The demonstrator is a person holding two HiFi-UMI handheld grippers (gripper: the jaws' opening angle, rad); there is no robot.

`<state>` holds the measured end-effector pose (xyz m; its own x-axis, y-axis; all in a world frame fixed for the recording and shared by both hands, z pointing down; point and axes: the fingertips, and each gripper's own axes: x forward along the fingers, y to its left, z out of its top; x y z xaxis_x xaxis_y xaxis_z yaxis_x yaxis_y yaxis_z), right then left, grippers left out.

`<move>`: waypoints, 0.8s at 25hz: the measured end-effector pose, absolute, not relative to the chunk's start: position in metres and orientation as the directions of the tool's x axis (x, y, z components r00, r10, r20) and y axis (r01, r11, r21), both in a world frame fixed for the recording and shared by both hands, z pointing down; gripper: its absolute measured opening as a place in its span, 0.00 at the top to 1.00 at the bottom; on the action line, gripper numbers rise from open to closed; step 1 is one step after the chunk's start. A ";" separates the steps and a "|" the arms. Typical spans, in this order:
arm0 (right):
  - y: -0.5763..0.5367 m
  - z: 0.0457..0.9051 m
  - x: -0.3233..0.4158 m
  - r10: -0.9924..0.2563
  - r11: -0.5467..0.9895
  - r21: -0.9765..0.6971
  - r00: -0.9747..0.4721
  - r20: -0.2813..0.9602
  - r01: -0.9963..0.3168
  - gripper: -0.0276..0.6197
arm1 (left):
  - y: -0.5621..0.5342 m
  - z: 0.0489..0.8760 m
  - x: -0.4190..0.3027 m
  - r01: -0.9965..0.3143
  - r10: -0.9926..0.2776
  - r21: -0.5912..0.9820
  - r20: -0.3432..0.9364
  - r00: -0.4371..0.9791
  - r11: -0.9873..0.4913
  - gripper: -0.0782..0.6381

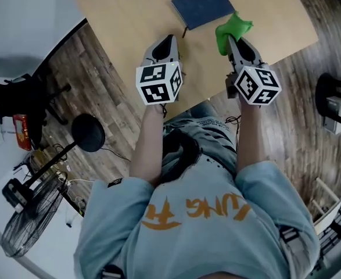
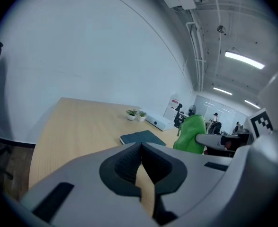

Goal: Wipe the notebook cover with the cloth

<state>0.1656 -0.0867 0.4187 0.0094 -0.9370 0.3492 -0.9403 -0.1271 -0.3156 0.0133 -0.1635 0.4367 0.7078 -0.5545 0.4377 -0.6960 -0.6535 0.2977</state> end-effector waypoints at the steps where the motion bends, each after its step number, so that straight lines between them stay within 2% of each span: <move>1: -0.098 0.421 0.162 -0.933 -0.099 -0.313 -0.021 0.360 -0.945 0.89 | -0.168 0.439 0.009 -0.713 -0.569 0.303 0.443 0.693 -0.633 0.86; 9: -0.170 0.426 0.136 -0.892 0.153 -0.311 -0.267 0.366 -0.938 0.89 | -0.215 0.449 -0.016 -0.853 -0.714 0.313 0.468 0.521 -0.418 0.86; 12: -0.180 0.431 0.129 -0.857 0.246 -0.313 -0.357 0.372 -0.917 0.89 | -0.214 0.447 0.004 -0.868 -0.728 0.274 0.473 0.496 -0.413 0.86; 20: -0.199 0.457 0.135 -0.791 0.340 -0.386 -0.483 0.376 -0.857 0.89 | -0.198 0.466 0.018 -0.912 -0.727 0.205 0.553 0.407 -0.354 0.86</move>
<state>0.1350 -0.1992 0.4575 -0.4833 -0.7908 0.3756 -0.8572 0.3404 -0.3864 0.0185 -0.1982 0.4660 0.4067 -0.7272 0.5530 -0.9124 -0.3543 0.2050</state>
